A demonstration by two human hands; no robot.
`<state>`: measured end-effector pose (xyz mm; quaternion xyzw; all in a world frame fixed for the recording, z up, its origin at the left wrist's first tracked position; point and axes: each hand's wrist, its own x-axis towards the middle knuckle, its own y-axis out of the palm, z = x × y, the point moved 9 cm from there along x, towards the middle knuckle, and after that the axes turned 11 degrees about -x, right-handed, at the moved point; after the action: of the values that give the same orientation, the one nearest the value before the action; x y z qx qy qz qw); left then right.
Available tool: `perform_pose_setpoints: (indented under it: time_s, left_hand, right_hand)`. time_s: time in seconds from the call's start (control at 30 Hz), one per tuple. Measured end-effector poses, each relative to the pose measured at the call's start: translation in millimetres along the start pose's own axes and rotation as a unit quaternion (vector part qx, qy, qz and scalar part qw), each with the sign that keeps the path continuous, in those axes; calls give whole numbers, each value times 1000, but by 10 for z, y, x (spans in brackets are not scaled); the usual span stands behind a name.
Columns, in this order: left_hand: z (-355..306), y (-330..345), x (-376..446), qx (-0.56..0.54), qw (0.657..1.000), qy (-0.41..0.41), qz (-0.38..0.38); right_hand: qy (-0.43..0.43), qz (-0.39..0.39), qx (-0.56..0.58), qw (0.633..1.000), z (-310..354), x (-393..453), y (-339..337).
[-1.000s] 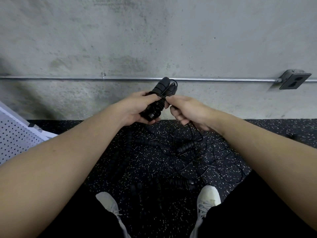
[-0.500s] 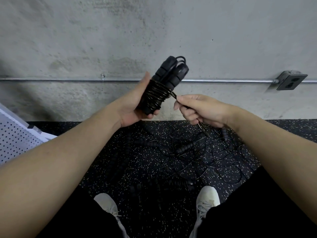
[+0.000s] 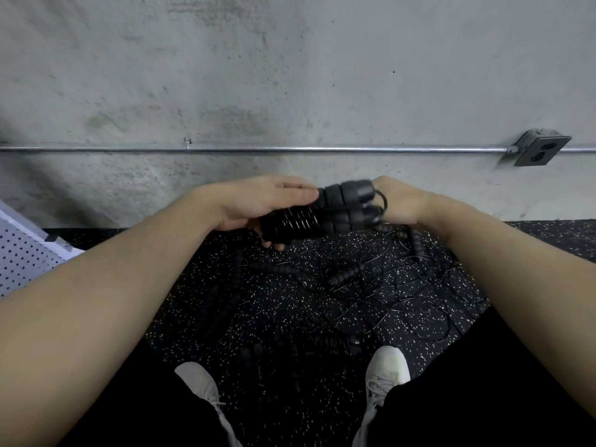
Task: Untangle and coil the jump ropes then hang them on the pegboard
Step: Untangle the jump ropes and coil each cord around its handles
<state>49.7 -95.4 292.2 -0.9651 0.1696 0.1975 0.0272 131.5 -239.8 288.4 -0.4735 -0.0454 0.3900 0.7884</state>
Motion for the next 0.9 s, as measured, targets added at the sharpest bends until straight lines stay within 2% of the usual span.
perform_pose_setpoints:
  time_s: [0.1,0.2,0.3,0.53,0.6,0.7,0.8,0.9]
  left_hand:
    - [96,134,40,92,995,-36,31]
    - [176,224,87,165,984,-56,41]
    - [231,203,168,216,973,-71,27]
    - [252,197,288,278,958,-70,-22]
    - [205,141,298,335,939,-59,-55]
    - [90,12,300,439,888,-36,-131]
    - [105,-38,304,488,858,-39,-157]
    - [147,-28,320,484,858,-31,-169]
  right_hand:
    - [10,50,-9,999,3,3,109]
    - [13,66,-35,997,-36,52,159]
    - [11,44,-38,998,-34,92,113]
    - [-52,-7,38,998,257,166,126]
    - [-51,-19,38,998,289,184,126]
    - [-18,-30,47,998,258,185,77]
    - [31,21,19,999,199,169,167]
    - [75,129,17,989,124,126,385]
